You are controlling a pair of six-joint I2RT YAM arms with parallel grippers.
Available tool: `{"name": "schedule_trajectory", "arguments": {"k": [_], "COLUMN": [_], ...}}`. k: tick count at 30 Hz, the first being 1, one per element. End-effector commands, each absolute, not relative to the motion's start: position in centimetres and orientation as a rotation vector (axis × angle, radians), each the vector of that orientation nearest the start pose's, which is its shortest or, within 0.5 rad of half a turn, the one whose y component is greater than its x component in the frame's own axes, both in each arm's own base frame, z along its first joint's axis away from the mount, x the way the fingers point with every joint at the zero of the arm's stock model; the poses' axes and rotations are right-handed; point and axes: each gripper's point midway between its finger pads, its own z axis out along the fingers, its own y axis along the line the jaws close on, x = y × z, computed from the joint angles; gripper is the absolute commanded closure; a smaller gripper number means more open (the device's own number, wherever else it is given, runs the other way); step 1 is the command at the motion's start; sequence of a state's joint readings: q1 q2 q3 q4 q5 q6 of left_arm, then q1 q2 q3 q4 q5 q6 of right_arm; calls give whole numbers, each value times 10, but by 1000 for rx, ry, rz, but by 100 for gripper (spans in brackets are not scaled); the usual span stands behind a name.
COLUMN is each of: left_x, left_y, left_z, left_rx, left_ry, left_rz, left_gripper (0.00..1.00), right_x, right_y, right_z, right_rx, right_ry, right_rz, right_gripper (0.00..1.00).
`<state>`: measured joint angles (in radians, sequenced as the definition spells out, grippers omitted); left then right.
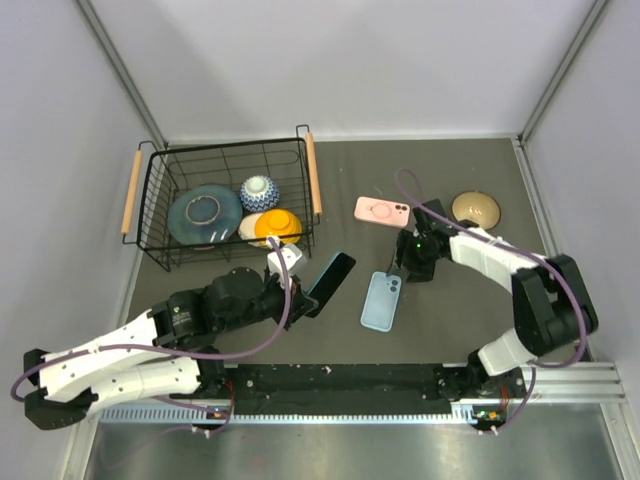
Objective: Put the phone into the phone case
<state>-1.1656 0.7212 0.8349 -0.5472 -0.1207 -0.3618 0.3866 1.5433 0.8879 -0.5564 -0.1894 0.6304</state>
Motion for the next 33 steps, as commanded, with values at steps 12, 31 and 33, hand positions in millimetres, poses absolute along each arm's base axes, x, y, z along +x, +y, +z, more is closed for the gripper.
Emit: {"name": "schedule_trajectory", "arguments": {"k": [12, 31, 33], "left_x": [114, 98, 97], "left_y": [-282, -320, -322], "left_z": [315, 343, 344], "left_rx": [329, 380, 384], "left_ry": [1874, 1714, 1703], "left_rz": [-1259, -1542, -1552], "left_gripper": [100, 100, 100], "right_x": [175, 123, 122], "right_y": [226, 233, 236], "right_z": [283, 331, 331], "right_rx": [-275, -294, -297], "right_ry": [1442, 1161, 1160], "right_rz": [1568, 1904, 1908], "right_gripper": [31, 31, 35]}}
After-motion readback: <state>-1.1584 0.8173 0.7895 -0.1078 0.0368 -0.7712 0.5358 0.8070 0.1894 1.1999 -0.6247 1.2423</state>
